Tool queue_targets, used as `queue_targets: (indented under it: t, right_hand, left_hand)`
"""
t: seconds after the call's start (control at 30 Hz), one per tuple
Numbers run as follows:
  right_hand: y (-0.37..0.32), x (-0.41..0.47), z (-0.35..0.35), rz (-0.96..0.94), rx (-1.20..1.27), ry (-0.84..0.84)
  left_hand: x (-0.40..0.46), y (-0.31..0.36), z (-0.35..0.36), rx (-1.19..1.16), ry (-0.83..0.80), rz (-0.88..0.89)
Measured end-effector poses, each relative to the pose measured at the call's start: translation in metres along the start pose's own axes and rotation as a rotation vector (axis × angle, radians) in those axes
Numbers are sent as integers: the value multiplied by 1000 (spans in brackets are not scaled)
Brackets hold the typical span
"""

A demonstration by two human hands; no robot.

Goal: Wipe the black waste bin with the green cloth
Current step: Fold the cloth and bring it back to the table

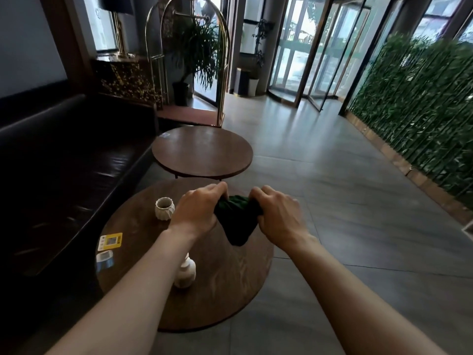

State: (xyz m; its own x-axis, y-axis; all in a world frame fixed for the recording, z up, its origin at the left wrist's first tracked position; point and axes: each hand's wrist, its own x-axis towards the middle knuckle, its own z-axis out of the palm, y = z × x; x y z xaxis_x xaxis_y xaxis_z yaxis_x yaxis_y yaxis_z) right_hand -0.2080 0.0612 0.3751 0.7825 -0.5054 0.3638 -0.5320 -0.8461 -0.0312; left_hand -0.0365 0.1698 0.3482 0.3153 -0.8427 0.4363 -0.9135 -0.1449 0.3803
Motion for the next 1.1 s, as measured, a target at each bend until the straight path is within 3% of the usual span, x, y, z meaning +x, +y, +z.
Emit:
queue_targets:
  t: [0.23, 0.57, 0.97, 1.1]
  right_hand:
    - [41, 26, 57, 3, 54, -37]
    - [134, 49, 201, -31, 117, -301]
    - [200, 58, 377, -78, 221, -409]
    - [204, 27, 442, -67, 289, -558]
  left_hand:
    - [31, -20, 57, 8, -53, -34]
    - [58, -55, 204, 106, -251, -161]
    - [72, -110, 366, 143, -381, -289]
    - [33, -130, 413, 109, -574, -419]
